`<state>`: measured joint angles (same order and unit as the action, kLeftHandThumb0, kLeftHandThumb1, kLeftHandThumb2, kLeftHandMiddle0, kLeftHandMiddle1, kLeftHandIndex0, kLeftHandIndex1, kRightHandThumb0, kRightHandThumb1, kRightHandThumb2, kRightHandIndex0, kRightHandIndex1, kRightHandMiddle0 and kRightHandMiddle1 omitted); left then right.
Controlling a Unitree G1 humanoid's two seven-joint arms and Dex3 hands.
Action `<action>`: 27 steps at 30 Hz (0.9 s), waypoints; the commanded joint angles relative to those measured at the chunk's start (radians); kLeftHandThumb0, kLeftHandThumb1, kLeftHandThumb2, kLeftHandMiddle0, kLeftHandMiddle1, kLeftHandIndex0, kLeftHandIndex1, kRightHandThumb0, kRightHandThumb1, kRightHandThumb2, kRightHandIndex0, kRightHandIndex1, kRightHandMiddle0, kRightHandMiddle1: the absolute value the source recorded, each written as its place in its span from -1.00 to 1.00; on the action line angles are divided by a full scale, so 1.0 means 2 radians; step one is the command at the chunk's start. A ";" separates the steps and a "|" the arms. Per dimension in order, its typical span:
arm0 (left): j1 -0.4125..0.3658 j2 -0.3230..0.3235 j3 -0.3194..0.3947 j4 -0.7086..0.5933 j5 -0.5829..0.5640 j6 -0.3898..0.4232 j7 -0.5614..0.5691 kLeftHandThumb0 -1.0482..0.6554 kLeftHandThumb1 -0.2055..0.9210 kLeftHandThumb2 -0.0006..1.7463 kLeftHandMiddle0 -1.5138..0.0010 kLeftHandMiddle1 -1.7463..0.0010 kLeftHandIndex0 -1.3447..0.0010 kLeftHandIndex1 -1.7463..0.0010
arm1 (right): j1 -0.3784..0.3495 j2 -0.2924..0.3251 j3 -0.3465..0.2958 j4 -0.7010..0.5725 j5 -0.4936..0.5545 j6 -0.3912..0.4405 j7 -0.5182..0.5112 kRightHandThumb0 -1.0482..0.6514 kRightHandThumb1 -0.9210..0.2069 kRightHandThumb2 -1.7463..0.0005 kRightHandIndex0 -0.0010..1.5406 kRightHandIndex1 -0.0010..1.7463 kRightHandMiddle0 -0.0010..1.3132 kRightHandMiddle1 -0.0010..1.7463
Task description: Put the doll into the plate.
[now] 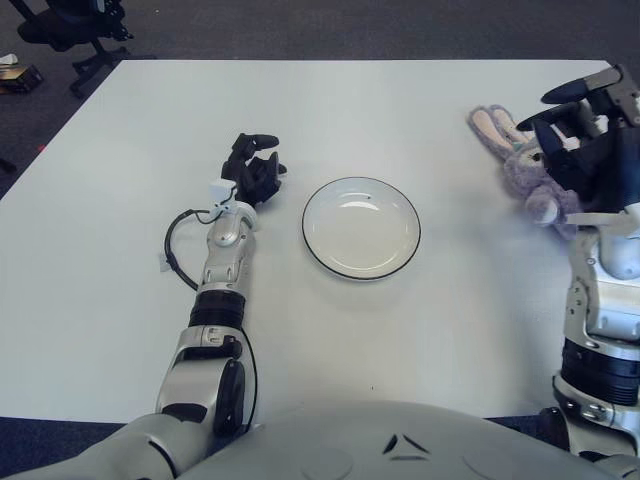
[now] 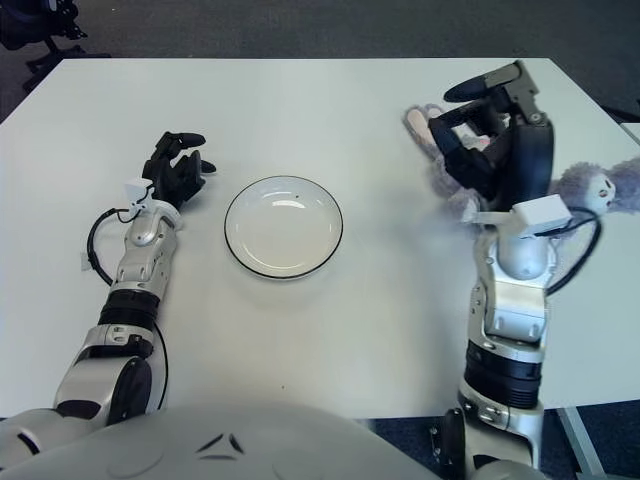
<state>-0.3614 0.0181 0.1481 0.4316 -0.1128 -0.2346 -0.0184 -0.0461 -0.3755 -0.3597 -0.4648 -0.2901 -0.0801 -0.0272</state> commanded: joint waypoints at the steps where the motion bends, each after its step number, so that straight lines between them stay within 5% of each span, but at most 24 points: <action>1: 0.021 -0.006 -0.002 0.006 0.003 0.005 0.007 0.22 0.51 -0.17 0.26 -0.78 0.34 -0.56 | 0.047 -0.024 -0.003 -0.069 -0.127 0.034 0.008 -0.40 -0.99 0.91 -0.19 -0.66 -0.44 -0.32; 14: 0.020 -0.003 0.000 0.005 0.001 0.010 0.006 0.22 0.50 -0.17 0.25 -0.77 0.34 -0.56 | 0.063 -0.045 0.001 -0.108 -0.208 0.075 0.059 -0.54 -1.00 0.86 -0.18 -0.92 -0.48 -0.52; 27: 0.018 0.003 0.005 0.007 -0.004 0.012 -0.001 0.22 0.49 -0.16 0.25 -0.78 0.34 -0.56 | 0.096 -0.100 -0.039 -0.045 -0.186 0.019 0.067 -0.60 -1.00 0.79 -0.40 -1.00 -0.53 -0.64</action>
<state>-0.3559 0.0196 0.1536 0.4253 -0.1143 -0.2243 -0.0124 0.1339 -0.5550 -0.4215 -0.5787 -0.6736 -0.0233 0.1051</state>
